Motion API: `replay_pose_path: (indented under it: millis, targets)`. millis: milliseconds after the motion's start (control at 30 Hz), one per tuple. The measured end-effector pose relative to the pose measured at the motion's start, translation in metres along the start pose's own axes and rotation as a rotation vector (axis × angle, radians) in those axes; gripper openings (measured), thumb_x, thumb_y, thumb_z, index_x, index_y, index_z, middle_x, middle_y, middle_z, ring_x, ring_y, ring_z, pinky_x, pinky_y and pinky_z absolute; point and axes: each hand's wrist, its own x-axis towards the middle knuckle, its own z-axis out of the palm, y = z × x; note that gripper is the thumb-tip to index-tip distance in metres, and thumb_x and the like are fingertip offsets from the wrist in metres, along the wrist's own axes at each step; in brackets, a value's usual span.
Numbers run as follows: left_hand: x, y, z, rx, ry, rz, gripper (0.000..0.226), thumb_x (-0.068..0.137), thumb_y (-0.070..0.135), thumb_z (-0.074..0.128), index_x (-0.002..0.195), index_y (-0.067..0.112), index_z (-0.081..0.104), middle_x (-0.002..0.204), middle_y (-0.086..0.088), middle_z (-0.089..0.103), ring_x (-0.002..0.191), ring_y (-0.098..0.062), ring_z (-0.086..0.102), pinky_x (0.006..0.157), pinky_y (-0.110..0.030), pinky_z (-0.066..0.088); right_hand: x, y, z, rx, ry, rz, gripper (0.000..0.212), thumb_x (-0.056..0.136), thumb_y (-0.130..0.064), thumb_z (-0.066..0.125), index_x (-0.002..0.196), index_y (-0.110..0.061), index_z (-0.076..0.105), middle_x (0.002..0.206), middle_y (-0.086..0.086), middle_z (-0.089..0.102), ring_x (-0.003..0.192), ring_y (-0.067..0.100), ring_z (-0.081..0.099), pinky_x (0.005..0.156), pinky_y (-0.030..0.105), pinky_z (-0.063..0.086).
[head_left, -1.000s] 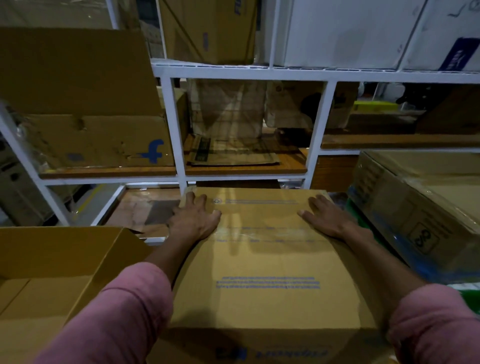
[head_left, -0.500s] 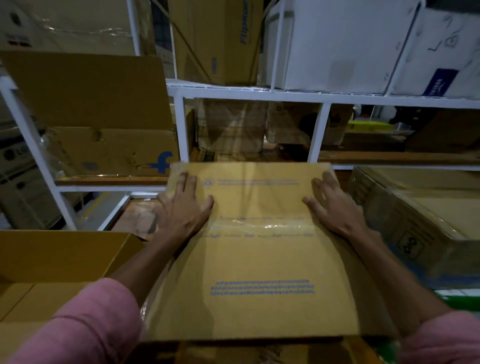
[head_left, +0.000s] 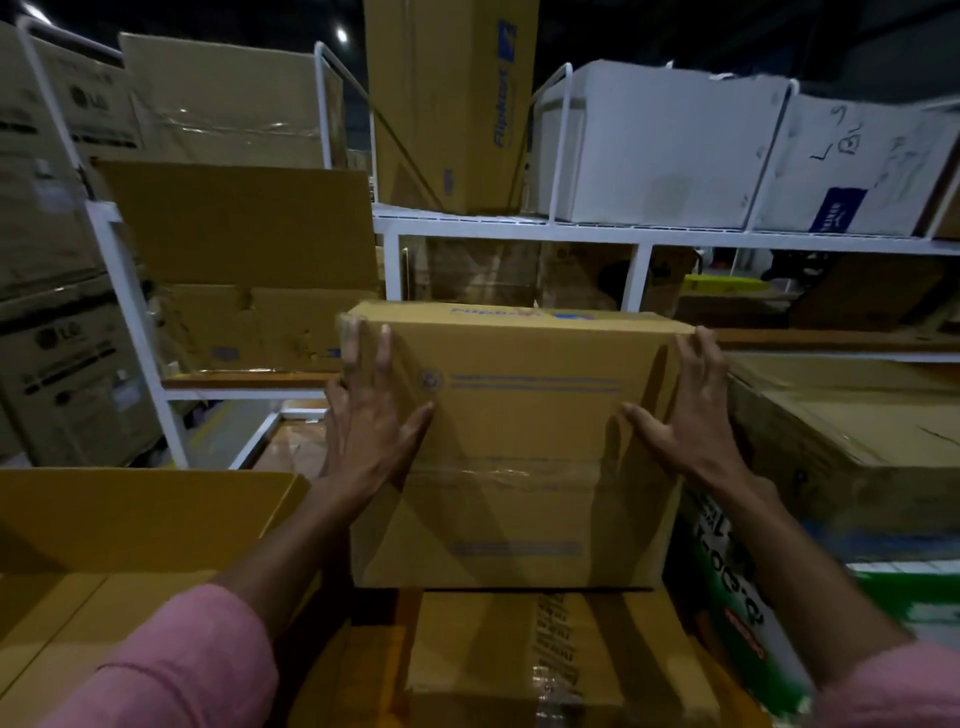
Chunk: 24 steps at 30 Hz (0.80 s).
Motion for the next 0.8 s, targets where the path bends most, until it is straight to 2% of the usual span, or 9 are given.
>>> replay_pose_path:
  millis: [67, 167, 267, 400, 500, 567, 633, 733, 800]
  targets:
    - [0.014, 0.001, -0.012, -0.008, -0.007, 0.015, 0.116, 0.083, 0.054, 0.077, 0.163, 0.034, -0.004, 0.169, 0.005, -0.022, 0.145, -0.050, 0.023, 0.100, -0.064, 0.041, 0.009, -0.005, -0.009, -0.050, -0.039, -0.005, 0.119, 0.073, -0.044, 0.088, 0.161, -0.033, 0.009, 0.169, 0.002, -0.004, 0.154, 0.038, 0.008, 0.117, 0.065, 0.025]
    - [0.036, 0.001, -0.027, 0.047, -0.116, 0.028, 0.122, 0.075, 0.057, 0.083, 0.162, 0.037, 0.000, 0.170, 0.011, -0.014, 0.142, -0.053, 0.022, 0.103, -0.065, 0.040, 0.026, -0.012, -0.024, -0.150, -0.199, 0.011, 0.122, 0.069, -0.049, 0.090, 0.159, -0.043, 0.007, 0.168, -0.008, -0.005, 0.151, 0.045, 0.013, 0.115, 0.069, 0.027]
    - [0.036, 0.004, -0.030, 0.105, -0.196, 0.008, 0.106, 0.075, 0.054, 0.083, 0.159, 0.031, 0.022, 0.167, 0.007, 0.014, 0.135, -0.050, 0.025, 0.102, -0.067, 0.044, 0.024, -0.018, -0.028, -0.233, -0.277, 0.024, 0.108, 0.071, -0.047, 0.089, 0.155, -0.043, 0.020, 0.166, -0.008, 0.010, 0.146, 0.046, 0.018, 0.113, 0.070, 0.031]
    - [0.013, 0.011, -0.034, 0.102, -0.043, 0.050, 0.093, 0.073, 0.047, 0.087, 0.150, 0.023, 0.041, 0.155, -0.002, 0.037, 0.121, -0.045, 0.036, 0.094, -0.058, 0.047, 0.001, -0.015, -0.031, -0.196, -0.089, -0.014, 0.097, 0.068, -0.042, 0.092, 0.147, -0.032, 0.036, 0.159, 0.000, 0.033, 0.137, 0.041, 0.038, 0.105, 0.063, 0.043]
    - [0.000, 0.015, -0.038, 0.088, 0.060, 0.118, 0.090, 0.072, 0.040, 0.090, 0.147, 0.020, 0.044, 0.152, -0.009, 0.040, 0.120, -0.047, 0.040, 0.092, -0.057, 0.045, -0.016, -0.009, -0.039, -0.159, 0.045, -0.092, 0.090, 0.068, -0.038, 0.092, 0.143, -0.023, 0.042, 0.154, 0.007, 0.040, 0.133, 0.042, 0.044, 0.105, 0.061, 0.043]
    - [-0.009, 0.018, -0.037, 0.086, 0.098, 0.131, 0.091, 0.071, 0.038, 0.090, 0.146, 0.020, 0.042, 0.154, -0.011, 0.037, 0.122, -0.048, 0.042, 0.095, -0.058, 0.044, -0.025, -0.007, -0.046, -0.117, 0.129, -0.145, 0.083, 0.072, -0.035, 0.090, 0.140, -0.017, 0.046, 0.150, 0.013, 0.043, 0.133, 0.042, 0.044, 0.109, 0.055, 0.037]
    - [-0.025, 0.019, -0.031, 0.082, 0.099, 0.125, 0.090, 0.072, 0.038, 0.090, 0.145, 0.021, 0.040, 0.155, -0.010, 0.034, 0.124, -0.047, 0.041, 0.097, -0.057, 0.042, -0.033, -0.008, -0.052, -0.087, 0.195, -0.174, 0.069, 0.080, -0.042, 0.084, 0.132, -0.011, 0.051, 0.143, 0.016, 0.048, 0.131, 0.038, 0.046, 0.109, 0.048, 0.035]
    - [-0.056, 0.021, -0.021, 0.023, 0.115, 0.133, 0.076, 0.080, 0.043, 0.081, 0.141, 0.024, 0.039, 0.153, -0.011, 0.035, 0.123, -0.046, 0.041, 0.100, -0.055, 0.039, -0.054, -0.015, -0.055, 0.022, 0.225, -0.017, 0.054, 0.091, -0.058, 0.057, 0.114, -0.009, 0.058, 0.129, 0.015, 0.052, 0.122, 0.035, 0.047, 0.098, 0.039, 0.035]
    - [-0.074, 0.030, -0.021, -0.040, 0.152, 0.154, 0.059, 0.088, 0.050, 0.068, 0.135, 0.023, 0.044, 0.147, -0.013, 0.040, 0.127, -0.043, 0.043, 0.105, -0.052, 0.029, -0.072, -0.021, -0.056, 0.028, 0.268, 0.122, 0.052, 0.092, -0.059, 0.050, 0.106, -0.009, 0.056, 0.124, 0.017, 0.050, 0.119, 0.038, 0.046, 0.095, 0.040, 0.034]
